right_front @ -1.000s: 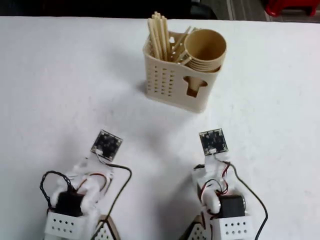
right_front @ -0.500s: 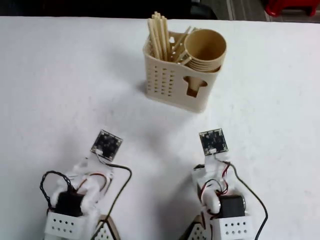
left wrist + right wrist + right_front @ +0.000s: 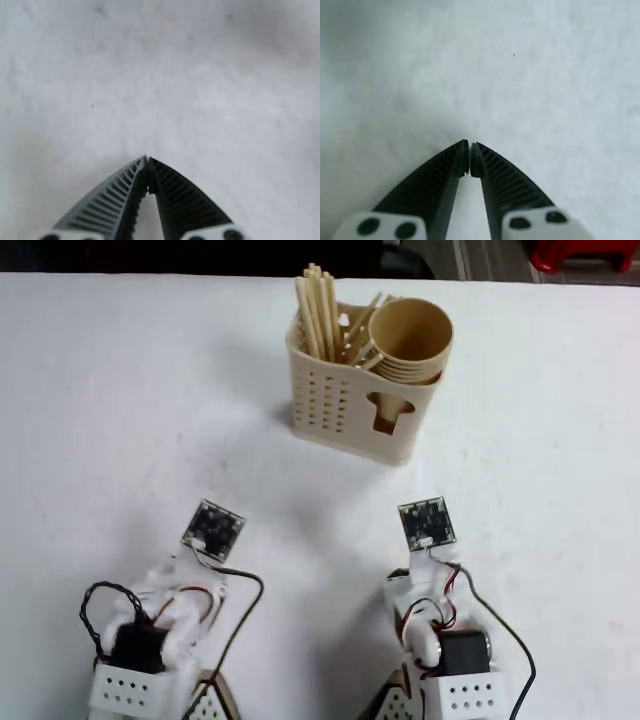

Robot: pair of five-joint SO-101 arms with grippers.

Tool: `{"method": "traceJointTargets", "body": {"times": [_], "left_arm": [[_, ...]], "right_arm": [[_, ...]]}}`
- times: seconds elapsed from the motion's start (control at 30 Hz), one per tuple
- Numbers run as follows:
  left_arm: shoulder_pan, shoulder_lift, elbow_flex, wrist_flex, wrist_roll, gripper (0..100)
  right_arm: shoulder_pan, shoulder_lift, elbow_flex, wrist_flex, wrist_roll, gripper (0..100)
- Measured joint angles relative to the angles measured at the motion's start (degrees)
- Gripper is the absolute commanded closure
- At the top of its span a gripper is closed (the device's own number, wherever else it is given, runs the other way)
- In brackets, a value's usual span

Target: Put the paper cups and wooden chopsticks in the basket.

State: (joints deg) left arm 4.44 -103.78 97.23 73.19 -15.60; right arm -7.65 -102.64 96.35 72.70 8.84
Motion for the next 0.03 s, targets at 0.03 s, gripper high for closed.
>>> {"method": "traceJointTargets", "body": {"times": [0.03], "left_arm": [[0.0, 0.0, 0.0, 0.0, 0.0, 98]], "right_arm": [[0.0, 0.0, 0.0, 0.0, 0.0, 97.9]]}}
